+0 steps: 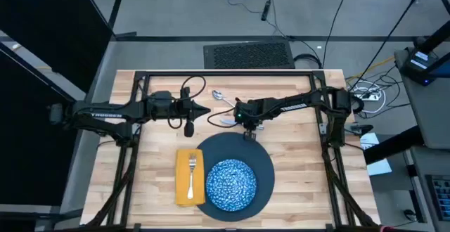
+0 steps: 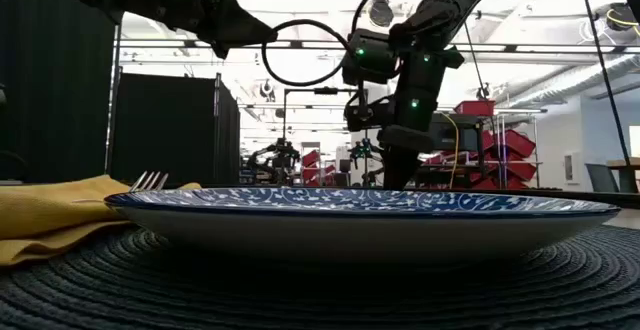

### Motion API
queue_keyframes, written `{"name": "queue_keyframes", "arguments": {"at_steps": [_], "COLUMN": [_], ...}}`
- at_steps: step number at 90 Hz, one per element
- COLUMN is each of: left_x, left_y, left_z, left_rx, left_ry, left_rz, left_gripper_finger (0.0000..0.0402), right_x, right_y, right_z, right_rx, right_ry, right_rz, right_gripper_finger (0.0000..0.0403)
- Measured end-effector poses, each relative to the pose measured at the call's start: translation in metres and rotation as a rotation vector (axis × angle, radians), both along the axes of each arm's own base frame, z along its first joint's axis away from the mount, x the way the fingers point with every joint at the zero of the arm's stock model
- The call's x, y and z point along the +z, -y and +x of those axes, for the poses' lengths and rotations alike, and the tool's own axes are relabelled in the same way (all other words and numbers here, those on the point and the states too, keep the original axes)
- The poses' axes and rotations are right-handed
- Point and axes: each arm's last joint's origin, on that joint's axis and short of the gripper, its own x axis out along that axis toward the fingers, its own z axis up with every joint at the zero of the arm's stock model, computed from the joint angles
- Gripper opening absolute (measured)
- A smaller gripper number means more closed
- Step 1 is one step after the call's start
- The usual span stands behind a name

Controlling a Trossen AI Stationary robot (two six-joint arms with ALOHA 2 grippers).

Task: Set table place
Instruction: Put the silver table knife on the blue table mat to the right of the blue plate

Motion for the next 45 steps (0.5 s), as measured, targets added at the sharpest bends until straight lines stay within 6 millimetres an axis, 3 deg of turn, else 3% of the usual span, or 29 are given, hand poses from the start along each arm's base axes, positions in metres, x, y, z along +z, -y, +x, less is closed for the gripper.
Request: {"name": "queue_keyframes", "arguments": {"at_steps": [17,29,45], "left_x": [0.0,0.0,0.0], "left_y": [0.0,0.0,0.0], "left_z": [0.0,0.0,0.0], "left_rx": [-0.003,-0.004,-0.006], "left_ry": [0.0,0.0,0.0], "left_rz": [-0.001,-0.001,-0.001], "left_gripper_finger": [0.0,0.0,0.0], "right_x": [0.01,0.027,0.028], "right_y": [-0.001,0.0,-0.002], "right_z": [-0.004,-0.002,-0.003], "right_rx": [-0.01,-0.021,-0.035], "right_ry": [-0.017,0.015,-0.006], "right_rz": [0.011,0.009,0.02], "right_gripper_finger": [0.0004,0.0004,0.0002]}}
